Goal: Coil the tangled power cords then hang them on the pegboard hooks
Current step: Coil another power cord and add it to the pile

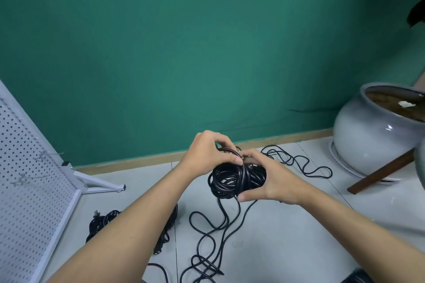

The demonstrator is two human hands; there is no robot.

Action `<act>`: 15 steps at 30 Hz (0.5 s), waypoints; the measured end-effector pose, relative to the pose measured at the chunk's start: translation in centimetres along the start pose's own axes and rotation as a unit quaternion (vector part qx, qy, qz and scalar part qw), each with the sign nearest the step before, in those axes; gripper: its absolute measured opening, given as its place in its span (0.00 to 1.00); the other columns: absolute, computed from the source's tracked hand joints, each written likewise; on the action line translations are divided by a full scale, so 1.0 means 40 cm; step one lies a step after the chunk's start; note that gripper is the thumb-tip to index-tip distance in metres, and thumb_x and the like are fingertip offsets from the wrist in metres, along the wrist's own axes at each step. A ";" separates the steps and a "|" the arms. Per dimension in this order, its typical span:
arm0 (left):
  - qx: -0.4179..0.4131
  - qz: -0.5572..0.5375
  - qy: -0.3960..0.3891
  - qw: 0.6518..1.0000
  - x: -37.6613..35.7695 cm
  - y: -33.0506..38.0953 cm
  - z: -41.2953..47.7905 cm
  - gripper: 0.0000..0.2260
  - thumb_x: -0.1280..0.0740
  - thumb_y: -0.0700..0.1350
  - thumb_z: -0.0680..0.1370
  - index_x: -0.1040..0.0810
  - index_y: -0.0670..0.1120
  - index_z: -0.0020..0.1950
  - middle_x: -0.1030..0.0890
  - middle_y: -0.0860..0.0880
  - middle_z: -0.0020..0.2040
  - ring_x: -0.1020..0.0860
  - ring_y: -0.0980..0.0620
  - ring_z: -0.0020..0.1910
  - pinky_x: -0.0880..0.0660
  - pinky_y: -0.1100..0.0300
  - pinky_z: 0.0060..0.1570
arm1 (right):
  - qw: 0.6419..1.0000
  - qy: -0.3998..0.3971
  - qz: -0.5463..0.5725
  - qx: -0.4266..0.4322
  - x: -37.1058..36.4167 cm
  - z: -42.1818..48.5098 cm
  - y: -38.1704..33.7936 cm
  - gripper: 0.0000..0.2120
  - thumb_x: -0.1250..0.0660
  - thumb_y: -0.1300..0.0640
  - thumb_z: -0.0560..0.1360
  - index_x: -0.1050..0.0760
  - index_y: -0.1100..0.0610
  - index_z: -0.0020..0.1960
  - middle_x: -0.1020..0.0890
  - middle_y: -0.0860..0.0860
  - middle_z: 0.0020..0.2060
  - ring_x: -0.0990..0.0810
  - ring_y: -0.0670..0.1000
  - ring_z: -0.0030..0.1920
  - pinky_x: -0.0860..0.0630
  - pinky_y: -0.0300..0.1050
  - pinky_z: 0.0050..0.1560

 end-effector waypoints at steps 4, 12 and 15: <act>0.035 -0.013 0.012 0.999 0.000 -0.021 -0.002 0.11 0.15 0.51 0.63 0.13 0.53 0.41 0.15 0.58 0.37 0.21 0.64 0.38 0.29 0.71 0.40 | 1.000 0.015 -0.015 -0.014 0.004 0.001 -0.001 0.42 0.14 0.45 0.62 0.34 0.36 0.68 0.17 0.37 0.61 0.22 0.37 0.63 0.29 0.47 0.69; -0.007 -0.081 -0.002 0.997 0.027 -0.009 0.002 0.04 0.19 0.45 0.72 0.12 0.49 0.43 0.14 0.53 0.38 0.19 0.57 0.38 0.24 0.64 0.45 | 1.000 0.023 -0.015 0.005 0.019 -0.003 -0.024 0.39 0.14 0.46 0.62 0.25 0.40 0.69 0.18 0.36 0.60 0.21 0.40 0.64 0.27 0.50 0.69; -0.011 -0.065 0.003 0.998 0.023 -0.011 0.000 0.04 0.19 0.44 0.70 0.12 0.49 0.41 0.14 0.54 0.38 0.18 0.56 0.39 0.24 0.64 0.45 | 1.000 -0.003 -0.030 0.004 -0.006 -0.007 -0.026 0.38 0.14 0.45 0.63 0.24 0.42 0.69 0.17 0.35 0.58 0.20 0.40 0.62 0.26 0.49 0.68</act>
Point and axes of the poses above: each hand's wrist, its own z-axis towards the middle knuckle, its own x-axis out of the back of the hand, y = z × x, the point moved 9 cm from there along z, towards the middle knuckle
